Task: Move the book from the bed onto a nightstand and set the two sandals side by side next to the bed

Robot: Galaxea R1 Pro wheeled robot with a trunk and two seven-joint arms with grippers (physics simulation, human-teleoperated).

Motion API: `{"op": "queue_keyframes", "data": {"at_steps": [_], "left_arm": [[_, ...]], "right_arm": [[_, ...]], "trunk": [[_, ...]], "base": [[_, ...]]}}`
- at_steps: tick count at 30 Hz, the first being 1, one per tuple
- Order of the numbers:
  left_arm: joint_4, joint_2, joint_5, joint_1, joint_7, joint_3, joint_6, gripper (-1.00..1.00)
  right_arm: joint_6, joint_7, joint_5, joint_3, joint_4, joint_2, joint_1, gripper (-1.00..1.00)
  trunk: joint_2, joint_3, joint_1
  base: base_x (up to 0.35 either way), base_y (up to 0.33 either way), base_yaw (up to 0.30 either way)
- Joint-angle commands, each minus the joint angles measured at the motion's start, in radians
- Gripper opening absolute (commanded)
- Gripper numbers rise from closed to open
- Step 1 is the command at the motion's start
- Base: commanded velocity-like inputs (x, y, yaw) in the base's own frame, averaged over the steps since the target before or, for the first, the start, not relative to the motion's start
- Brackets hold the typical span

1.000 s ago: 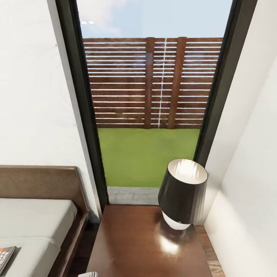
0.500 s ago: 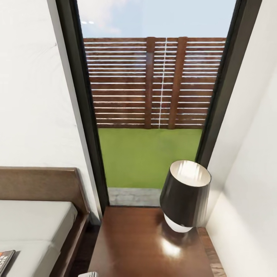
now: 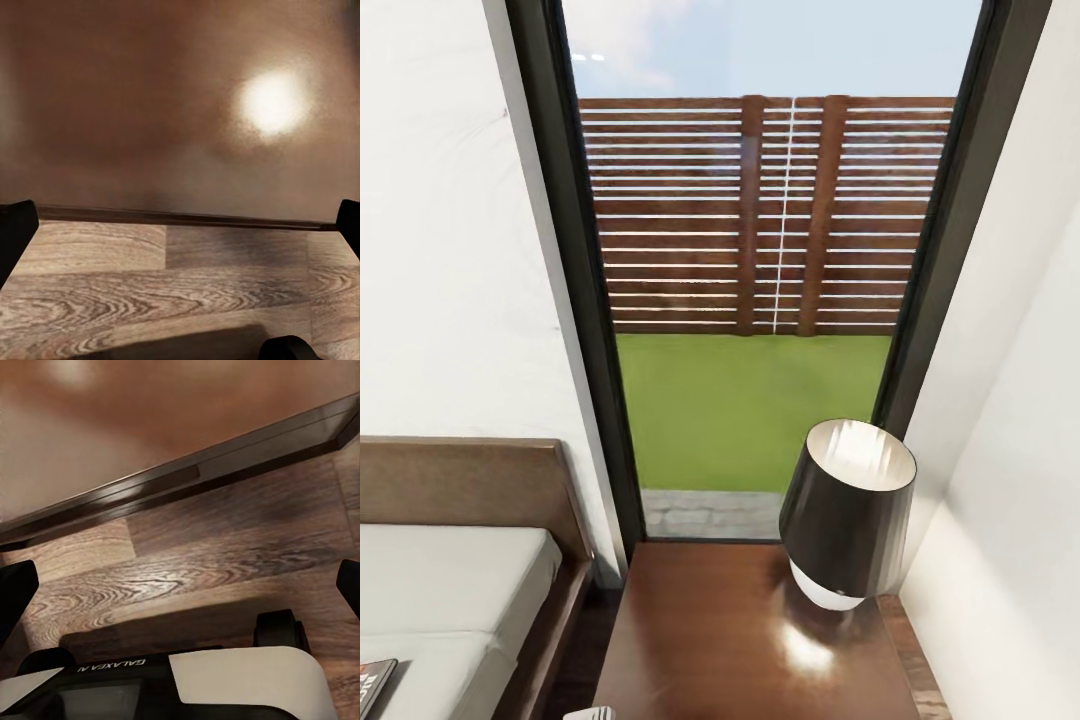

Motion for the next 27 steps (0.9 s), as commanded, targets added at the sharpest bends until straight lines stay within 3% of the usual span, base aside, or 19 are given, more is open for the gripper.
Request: {"op": "queue_keyframes", "data": {"at_steps": [1,27], "left_arm": [[0.001,0.000,0.004,-0.001,-0.004,0.001,-0.002,1.00],[0.001,0.000,0.004,-0.001,-0.004,0.001,-0.002,1.00]], "right_arm": [[-0.001,0.005,-0.004,-0.005,0.004,0.000,-0.002,1.00],[-0.001,0.005,-0.004,-0.005,0.004,0.000,-0.002,1.00]], "trunk": [[-0.001,-0.001,0.000],[-0.001,-0.001,0.000]], "base": [[0.000,0.000,0.000],[0.086,0.032,0.000]]}}
